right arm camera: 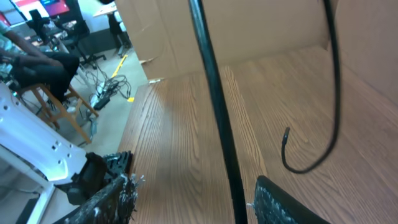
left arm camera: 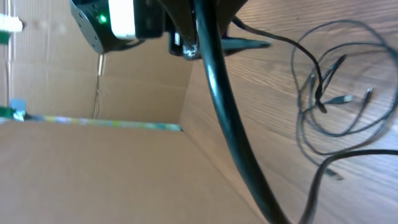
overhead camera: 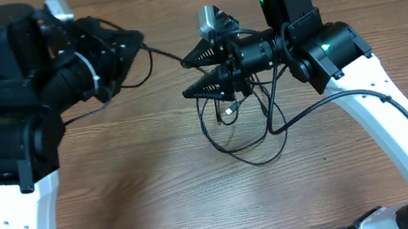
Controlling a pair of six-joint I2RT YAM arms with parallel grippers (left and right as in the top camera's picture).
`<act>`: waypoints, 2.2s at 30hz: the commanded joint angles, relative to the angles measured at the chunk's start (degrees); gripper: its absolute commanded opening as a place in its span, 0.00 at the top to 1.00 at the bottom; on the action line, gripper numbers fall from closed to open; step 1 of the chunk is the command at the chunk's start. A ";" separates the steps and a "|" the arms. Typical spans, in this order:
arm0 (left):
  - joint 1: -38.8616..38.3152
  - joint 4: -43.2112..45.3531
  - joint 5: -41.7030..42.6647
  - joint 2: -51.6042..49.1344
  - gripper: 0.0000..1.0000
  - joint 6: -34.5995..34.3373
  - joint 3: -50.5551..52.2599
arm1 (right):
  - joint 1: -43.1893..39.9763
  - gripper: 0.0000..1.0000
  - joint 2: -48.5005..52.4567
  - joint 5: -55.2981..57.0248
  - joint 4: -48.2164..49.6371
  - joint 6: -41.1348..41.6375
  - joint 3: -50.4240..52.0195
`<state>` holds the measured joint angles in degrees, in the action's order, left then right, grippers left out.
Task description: Untangle cables
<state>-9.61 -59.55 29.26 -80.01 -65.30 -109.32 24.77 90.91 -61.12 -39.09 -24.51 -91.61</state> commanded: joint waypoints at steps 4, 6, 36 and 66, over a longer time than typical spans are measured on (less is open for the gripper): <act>-4.68 3.08 -2.69 0.28 0.96 -2.71 -1.46 | -0.02 0.94 -0.35 -0.44 1.75 2.27 -0.92; -5.01 3.08 -2.80 0.17 0.96 -2.67 -1.46 | -0.02 0.96 -0.35 -0.42 1.77 2.51 -0.92; -5.01 -0.98 4.02 0.13 0.71 12.68 -1.46 | -26.16 0.96 -0.39 15.30 10.51 32.24 -0.92; -5.05 -5.38 1.46 0.13 0.57 28.06 -1.46 | -72.39 0.96 -0.39 29.38 4.85 18.16 -0.92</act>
<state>-14.28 -64.84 31.27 -80.01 -39.57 -109.45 -44.64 90.91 -37.19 -34.57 -3.07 -91.61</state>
